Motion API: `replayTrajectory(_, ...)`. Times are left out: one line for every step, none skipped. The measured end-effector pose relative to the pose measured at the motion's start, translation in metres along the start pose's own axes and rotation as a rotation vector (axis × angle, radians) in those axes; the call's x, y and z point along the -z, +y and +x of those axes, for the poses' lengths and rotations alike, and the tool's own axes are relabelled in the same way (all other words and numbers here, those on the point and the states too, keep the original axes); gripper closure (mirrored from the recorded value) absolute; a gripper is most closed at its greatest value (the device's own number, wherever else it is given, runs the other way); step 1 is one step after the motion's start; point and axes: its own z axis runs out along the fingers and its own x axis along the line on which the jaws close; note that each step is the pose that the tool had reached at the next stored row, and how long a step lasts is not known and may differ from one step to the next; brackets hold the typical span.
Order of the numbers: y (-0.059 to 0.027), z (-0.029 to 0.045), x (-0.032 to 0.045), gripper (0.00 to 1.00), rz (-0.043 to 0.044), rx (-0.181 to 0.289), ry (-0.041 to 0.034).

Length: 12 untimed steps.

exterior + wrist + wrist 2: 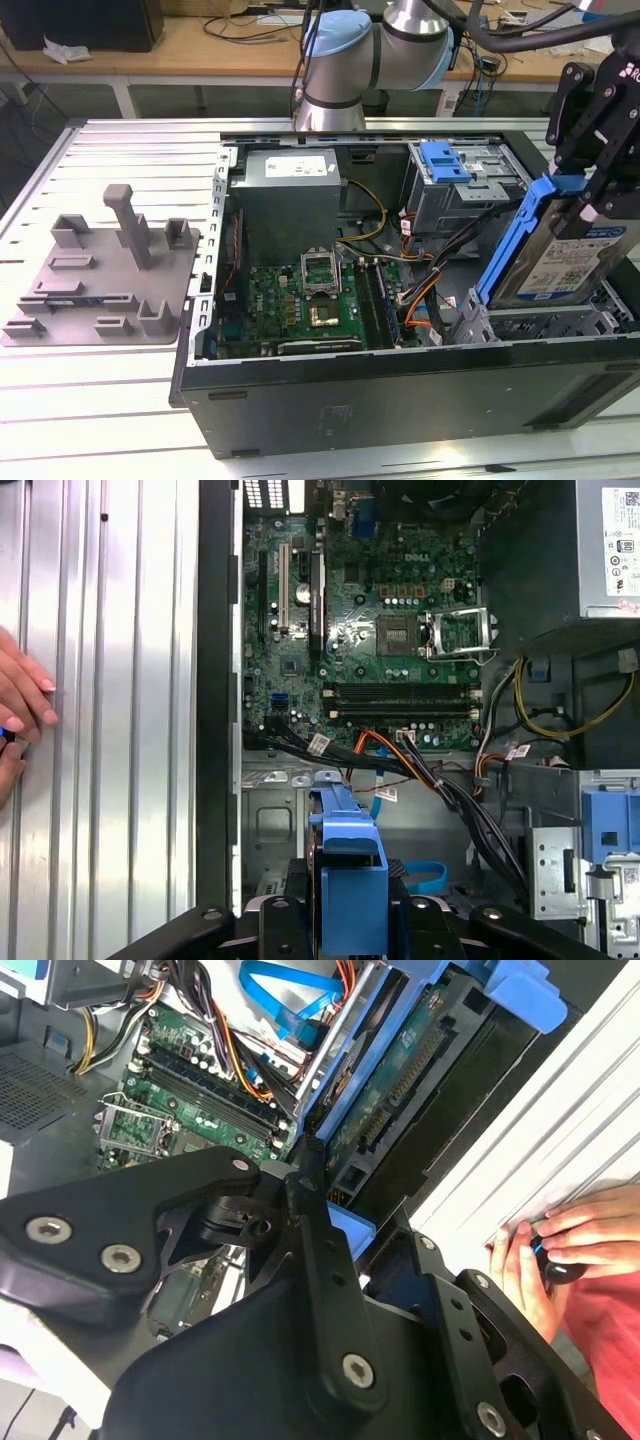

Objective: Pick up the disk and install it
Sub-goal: 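Insert the disk into the insertion slot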

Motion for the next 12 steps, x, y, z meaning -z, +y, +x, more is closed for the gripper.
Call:
replayTrajectory(-0.0001, 0.0, -0.0008, 0.63, 0.0, 0.0, 0.0)
replayTrajectory(-0.0002, 0.0, -0.0023, 0.63, 0.0001, 0.0, 0.0)
replayTrajectory(-0.0003, 0.0, -0.0038, 0.63, 0.0, 0.001, 0.0)
replayTrajectory(-0.0003, 0.0001, -0.0044, 0.63, 0.0, 0.001, 0.0001)
replayTrajectory(-0.0004, 0.0001, -0.0054, 0.63, 0.0001, 0.001, 0.0)
replayTrajectory(-0.0004, 0.0001, -0.0069, 0.63, 0.0, 0.001, 0.0001)
replayTrajectory(-0.0005, 0.0001, -0.0076, 0.63, 0.0, 0.001, 0.0001)
replayTrajectory(-0.0005, 0.0002, -0.0086, 0.63, 0.0, 0.002, 0.0001)
replayTrajectory(-0.0006, 0.0002, -0.0096, 0.63, 0.0, 0.002, 0.0001)
replayTrajectory(-0.0007, 0.0002, -0.0113, 0.63, 0.0, 0.002, 0.0002)
replayTrajectory(-0.0008, 0.0002, -0.0128, 0.63, 0.0, 0.002, 0.0002)
replayTrajectory(-0.001, 0.0003, -0.0151, 0.63, 0.0, 0.003, 0.0002)
